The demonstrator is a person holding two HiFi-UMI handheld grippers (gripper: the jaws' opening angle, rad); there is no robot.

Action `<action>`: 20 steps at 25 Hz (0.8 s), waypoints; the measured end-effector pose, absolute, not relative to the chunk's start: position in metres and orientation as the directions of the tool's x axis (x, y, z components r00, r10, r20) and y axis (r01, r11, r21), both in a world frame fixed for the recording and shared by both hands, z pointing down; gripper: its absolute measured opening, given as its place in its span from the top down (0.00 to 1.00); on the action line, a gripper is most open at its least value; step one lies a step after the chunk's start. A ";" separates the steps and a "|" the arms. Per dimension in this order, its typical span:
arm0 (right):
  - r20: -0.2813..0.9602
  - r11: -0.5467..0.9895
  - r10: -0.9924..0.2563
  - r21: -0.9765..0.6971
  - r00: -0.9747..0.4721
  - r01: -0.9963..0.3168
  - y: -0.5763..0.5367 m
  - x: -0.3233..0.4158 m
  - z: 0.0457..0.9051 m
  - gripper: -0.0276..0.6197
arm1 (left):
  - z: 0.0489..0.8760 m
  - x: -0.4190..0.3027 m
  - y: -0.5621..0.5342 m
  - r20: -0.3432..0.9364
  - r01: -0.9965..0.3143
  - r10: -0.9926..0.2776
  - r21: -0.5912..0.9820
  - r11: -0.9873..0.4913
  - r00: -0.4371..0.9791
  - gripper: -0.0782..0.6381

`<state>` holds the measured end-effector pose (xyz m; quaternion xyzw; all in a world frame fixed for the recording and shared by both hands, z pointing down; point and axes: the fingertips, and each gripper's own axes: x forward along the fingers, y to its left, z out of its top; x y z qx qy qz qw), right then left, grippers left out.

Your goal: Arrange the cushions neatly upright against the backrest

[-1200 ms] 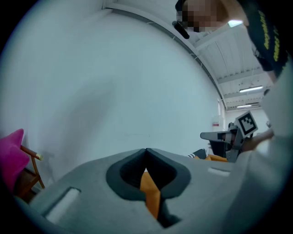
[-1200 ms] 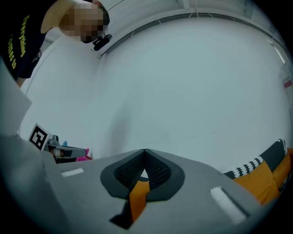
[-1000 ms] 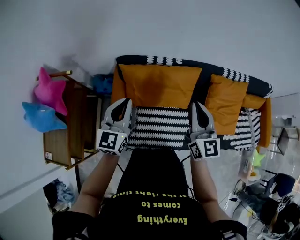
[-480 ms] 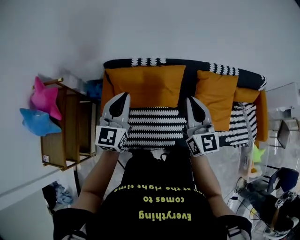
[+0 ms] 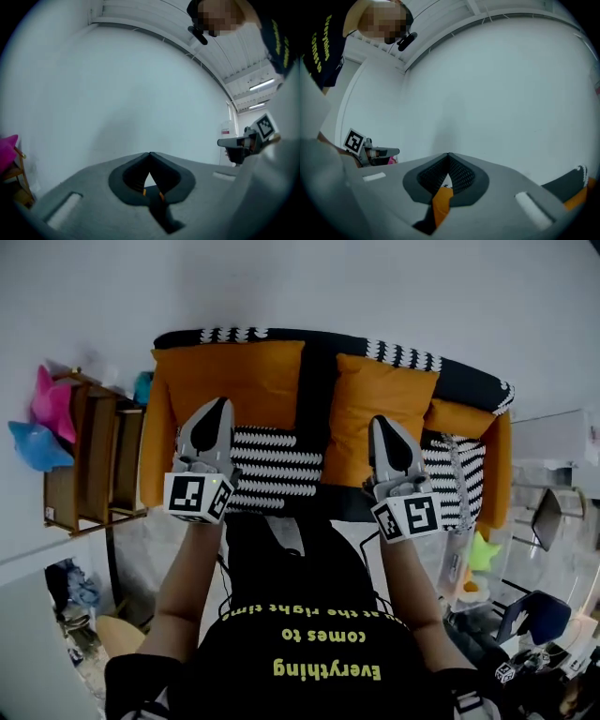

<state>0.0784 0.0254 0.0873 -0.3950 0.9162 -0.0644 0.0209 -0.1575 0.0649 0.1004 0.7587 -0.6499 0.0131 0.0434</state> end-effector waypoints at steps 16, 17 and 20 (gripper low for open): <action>0.089 0.640 -0.759 -0.077 -0.645 -0.764 0.001 0.148 0.144 0.94 | 0.136 -0.048 0.024 0.162 -0.949 -0.938 -0.024 -0.315 0.307 0.89; 0.099 0.627 -0.767 -0.094 -0.634 -0.774 0.002 0.150 0.151 0.94 | 0.141 -0.044 0.019 0.163 -0.942 -0.931 -0.024 -0.335 0.327 0.89; 0.140 0.565 -0.804 -0.123 -0.578 -0.816 0.001 0.160 0.179 0.94 | 0.155 -0.028 0.003 0.156 -0.917 -0.911 -0.053 -0.395 0.383 0.89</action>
